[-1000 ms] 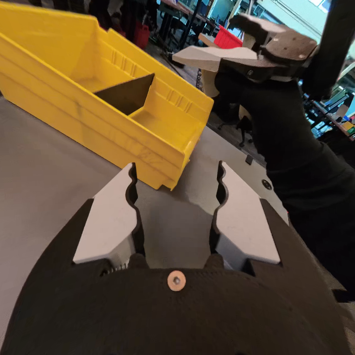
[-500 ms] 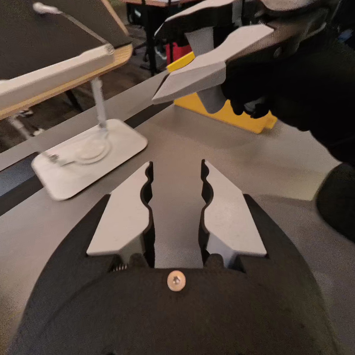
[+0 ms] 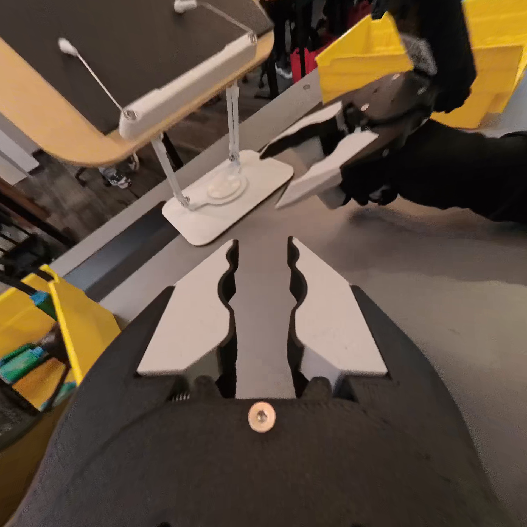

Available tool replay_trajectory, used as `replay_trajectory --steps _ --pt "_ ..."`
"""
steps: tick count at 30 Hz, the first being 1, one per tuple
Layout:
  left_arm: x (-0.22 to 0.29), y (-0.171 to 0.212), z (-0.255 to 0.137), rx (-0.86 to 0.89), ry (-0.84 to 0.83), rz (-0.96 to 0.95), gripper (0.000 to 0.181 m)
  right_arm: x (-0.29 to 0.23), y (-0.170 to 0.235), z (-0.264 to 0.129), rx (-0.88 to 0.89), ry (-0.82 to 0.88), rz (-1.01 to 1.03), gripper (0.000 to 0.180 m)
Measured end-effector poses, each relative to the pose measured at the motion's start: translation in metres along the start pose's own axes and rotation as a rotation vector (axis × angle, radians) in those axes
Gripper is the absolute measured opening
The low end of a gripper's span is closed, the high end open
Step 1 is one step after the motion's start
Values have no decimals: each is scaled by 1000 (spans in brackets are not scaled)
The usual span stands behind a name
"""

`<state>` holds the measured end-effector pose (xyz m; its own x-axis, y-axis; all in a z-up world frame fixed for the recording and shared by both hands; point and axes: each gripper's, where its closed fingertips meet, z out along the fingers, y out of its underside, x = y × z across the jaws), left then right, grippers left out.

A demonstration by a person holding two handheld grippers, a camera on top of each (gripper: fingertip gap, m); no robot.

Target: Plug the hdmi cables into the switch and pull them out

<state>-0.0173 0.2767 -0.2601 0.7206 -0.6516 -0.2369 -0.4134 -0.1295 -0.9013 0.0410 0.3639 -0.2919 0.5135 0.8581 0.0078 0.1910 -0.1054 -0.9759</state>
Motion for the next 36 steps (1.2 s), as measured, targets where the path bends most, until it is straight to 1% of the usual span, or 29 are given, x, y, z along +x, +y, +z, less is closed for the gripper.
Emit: replay_trajectory --steps 3,5,7,10,12,13,16,18,20,22,25,28,30,32,34,36 --pt "-20 -16 -15 4 -40 71 29 -2 1 0 -16 4 -75 95" --pt "-45 -32 -36 10 -103 147 23 0 5 -3 -25 6 -74 94" --pt "-79 -51 -68 27 -205 194 19 2 9 -4 -32 13 -76 94" --pt "-134 -76 -126 80 -354 215 13 8 15 -4 -55 33 -108 93" --pt "-175 -79 -160 77 -466 201 5 10 18 -3 -66 36 -110 93" --pt "-197 -69 -169 21 -509 163 2 10 20 -2 -70 34 -103 93" --pt "-231 -15 -163 -218 -438 106 13 12 28 0 -89 25 -80 93" --pt "-251 21 -154 -362 -427 168 15 12 31 1 -101 20 -76 93" --pt "-257 62 -139 -523 -339 185 27 11 32 1 -107 18 -84 93" --pt "-255 89 -124 -611 -240 204 33 10 33 2 -113 14 -92 94" --pt "-261 105 -107 -660 -156 228 40 10 34 3 -116 8 -83 94" --pt "-262 117 -93 -710 -61 212 47 11 34 3 -118 3 -72 93" --pt "-259 132 -89 -779 20 198 51 11 35 3 -121 0 -71 93" --pt "-260 147 -85 -839 62 196 51 10 36 4 -125 -1 -75 93" --pt "-259 156 -80 -861 104 175 52 9 36 4 -131 -2 -80 93" --pt "-252 157 -73 -846 161 121 54 8 37 5 -136 -4 -86 93"
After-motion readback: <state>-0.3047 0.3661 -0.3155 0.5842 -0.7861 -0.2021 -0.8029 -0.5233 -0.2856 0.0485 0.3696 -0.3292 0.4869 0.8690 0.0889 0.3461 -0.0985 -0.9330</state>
